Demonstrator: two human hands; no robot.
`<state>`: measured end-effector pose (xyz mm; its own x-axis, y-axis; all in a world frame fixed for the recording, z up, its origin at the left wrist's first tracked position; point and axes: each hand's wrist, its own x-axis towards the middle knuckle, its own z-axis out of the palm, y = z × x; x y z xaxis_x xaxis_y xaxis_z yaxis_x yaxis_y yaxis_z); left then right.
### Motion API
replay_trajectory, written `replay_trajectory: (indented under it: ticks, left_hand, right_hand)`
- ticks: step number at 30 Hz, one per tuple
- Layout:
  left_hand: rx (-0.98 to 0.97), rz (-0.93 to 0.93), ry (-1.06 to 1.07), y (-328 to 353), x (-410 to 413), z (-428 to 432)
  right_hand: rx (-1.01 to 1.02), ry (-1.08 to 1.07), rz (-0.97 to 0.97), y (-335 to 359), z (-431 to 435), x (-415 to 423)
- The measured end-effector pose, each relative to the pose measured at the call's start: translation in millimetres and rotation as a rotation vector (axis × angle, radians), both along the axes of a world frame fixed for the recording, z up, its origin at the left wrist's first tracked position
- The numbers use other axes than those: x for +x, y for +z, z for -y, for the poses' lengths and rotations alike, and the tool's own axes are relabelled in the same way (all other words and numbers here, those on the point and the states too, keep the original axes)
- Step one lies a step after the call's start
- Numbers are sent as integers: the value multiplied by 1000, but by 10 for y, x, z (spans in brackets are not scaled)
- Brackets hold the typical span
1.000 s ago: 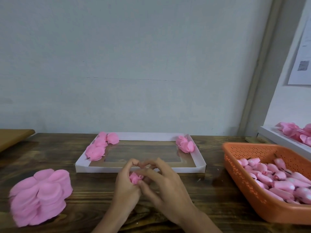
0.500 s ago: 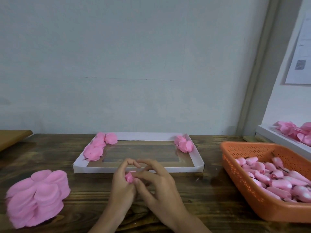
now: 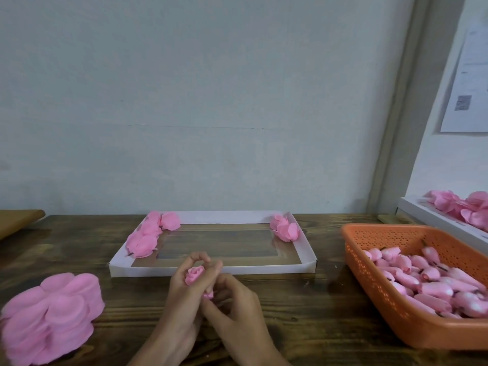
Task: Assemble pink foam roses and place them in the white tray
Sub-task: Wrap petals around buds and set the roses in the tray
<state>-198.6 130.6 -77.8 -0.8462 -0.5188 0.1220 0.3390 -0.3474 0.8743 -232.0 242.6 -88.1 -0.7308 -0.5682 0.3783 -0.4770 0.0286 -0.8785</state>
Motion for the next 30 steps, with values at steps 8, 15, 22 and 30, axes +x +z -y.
replay_trajectory:
  ticks: [8,15,22,30]
  left_hand:
    - [-93,39,-98,29,31,13]
    - [-116,46,-82,38,35,23]
    - [-86,82,-53,5,-8,40]
    - [-26,1,-108,40,-8,76]
  right_hand:
    - [-87,163,455,157,60,40]
    - [-257,276,976,291,39,39]
    - [-304,243,1078,302,39,120]
    - [-256,236,849,215,59,114]
